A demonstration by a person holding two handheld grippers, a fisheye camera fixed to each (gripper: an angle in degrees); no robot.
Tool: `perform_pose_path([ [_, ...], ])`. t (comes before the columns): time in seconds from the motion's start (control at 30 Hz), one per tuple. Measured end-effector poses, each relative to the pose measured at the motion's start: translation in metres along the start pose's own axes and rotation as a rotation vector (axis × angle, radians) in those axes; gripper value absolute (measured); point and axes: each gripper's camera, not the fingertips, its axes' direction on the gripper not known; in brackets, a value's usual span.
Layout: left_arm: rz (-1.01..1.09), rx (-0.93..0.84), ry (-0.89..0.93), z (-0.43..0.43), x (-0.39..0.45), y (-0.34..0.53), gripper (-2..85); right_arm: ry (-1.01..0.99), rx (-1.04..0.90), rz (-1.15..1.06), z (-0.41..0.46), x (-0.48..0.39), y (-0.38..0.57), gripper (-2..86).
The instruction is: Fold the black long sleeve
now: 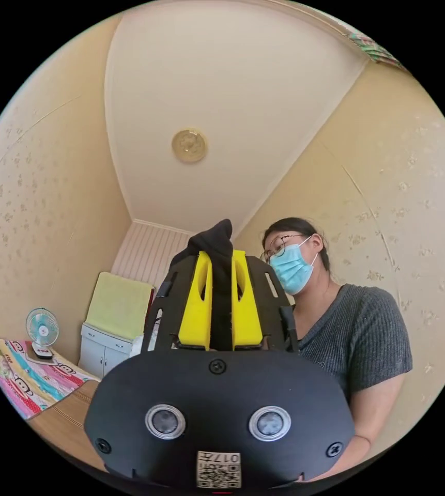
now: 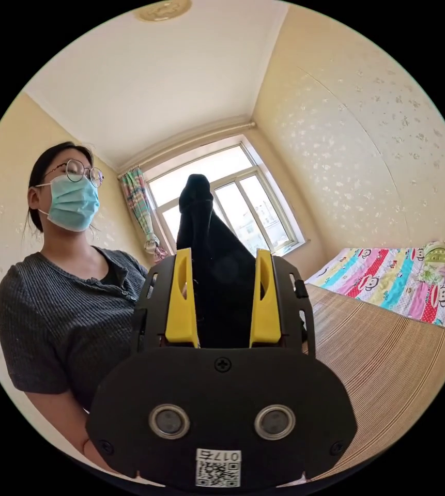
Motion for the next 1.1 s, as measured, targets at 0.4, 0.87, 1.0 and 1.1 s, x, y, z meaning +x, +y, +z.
perform_pose_path([
  [0.4, -0.235, -0.087, 0.09, 0.036, -0.067, 0.032, 6.4, 0.237, -0.024, 0.113, 0.044, 0.014, 0.086, 3.7],
  [0.87, -0.462, -0.038, -0.206, -0.031, -0.104, 0.073, 6.3, -0.1, -0.528, 0.0, 0.085, 0.003, 0.051, 2.9],
  [1.0, -0.492, 0.023, -0.096, -0.015, -0.127, 0.086, 6.2, -0.439, -0.406, 0.251, 0.113, 0.076, 0.112, 2.7],
  [1.1, -0.528, 0.022, -0.084, -0.004, -0.14, 0.09, 6.2, -0.472, -0.125, 0.262, 0.086, 0.097, 0.133, 2.6],
])
